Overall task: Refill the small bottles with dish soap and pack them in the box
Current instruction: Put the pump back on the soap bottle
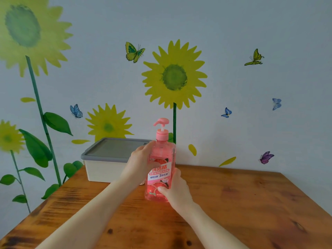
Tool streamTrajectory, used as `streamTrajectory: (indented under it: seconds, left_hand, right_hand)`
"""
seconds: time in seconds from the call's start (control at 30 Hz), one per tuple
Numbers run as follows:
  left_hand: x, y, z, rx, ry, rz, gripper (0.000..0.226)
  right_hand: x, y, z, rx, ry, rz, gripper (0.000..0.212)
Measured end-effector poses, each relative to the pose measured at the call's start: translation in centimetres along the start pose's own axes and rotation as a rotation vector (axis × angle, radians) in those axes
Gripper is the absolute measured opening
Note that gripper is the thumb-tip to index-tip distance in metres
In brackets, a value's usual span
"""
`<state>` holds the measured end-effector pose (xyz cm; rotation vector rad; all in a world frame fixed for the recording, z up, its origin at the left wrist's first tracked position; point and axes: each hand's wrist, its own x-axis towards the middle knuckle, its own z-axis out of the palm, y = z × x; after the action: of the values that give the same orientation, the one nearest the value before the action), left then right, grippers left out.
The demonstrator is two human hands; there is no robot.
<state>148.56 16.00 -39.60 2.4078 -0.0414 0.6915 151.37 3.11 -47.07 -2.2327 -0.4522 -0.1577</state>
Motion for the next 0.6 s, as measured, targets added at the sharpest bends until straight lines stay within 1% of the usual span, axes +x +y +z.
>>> streamTrajectory:
  seconds: [0.13, 0.37, 0.6]
  left_hand:
    - [1.6, -0.4, 0.6, -0.011, -0.011, -0.002, 0.066]
    - [6.0, -1.7, 2.0, 0.059, -0.059, -0.034, 0.069]
    - [9.8, -2.8, 3.4, 0.103, -0.066, -0.018, 0.063]
  right_hand:
    - [1.7, 0.3, 0.2, -0.039, -0.002, 0.026, 0.063]
    - [6.1, 0.6, 0.4, -0.091, -0.009, 0.068, 0.061]
    - [10.3, 1.4, 1.0, -0.018, 0.006, 0.045, 0.057]
